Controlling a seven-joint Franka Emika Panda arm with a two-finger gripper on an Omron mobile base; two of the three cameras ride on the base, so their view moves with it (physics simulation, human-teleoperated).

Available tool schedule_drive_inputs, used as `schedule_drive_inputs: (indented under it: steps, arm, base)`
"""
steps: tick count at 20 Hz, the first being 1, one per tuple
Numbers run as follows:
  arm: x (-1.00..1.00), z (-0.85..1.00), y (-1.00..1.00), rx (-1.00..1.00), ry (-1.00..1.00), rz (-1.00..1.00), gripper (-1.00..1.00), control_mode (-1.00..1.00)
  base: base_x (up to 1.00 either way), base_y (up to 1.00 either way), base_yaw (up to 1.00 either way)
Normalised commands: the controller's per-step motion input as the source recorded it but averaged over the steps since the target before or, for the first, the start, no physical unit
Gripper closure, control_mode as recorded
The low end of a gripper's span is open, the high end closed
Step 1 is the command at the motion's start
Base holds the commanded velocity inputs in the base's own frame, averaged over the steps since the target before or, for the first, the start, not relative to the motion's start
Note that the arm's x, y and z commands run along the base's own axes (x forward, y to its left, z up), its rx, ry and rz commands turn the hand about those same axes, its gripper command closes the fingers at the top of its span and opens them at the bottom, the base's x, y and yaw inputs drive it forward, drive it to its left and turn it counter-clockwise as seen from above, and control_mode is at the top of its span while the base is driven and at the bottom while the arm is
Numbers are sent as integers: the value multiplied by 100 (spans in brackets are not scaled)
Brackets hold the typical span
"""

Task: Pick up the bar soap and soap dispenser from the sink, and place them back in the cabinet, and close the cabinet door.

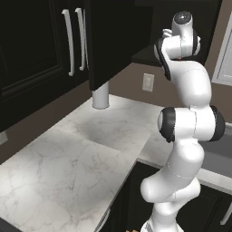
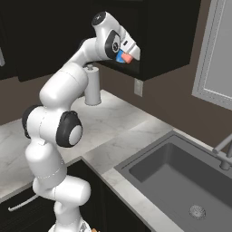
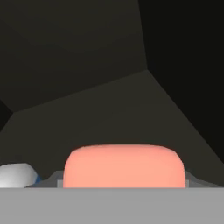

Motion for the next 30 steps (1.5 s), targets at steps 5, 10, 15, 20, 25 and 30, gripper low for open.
schedule_drive_inputs:
  steps: [5,10,15,20,25,30]
  arm:
    - [0,0,0,0,0,0,-100,-100]
    - [0,0,0,0,0,0,-100,-100]
    - [0,0,0,0,-1,0,-100,-100]
    - [-19,0,0,0,-4,0,-100,-100]
    - [-32,0,0,0,-1,0,-100,-100]
    - [-31,0,0,0,0,0,-100,-100]
  base:
    - [0,0,0]
    - [0,0,0]
    - [0,0,0]
    - [0,0,0]
    - [0,0,0]
    - [0,0,0]
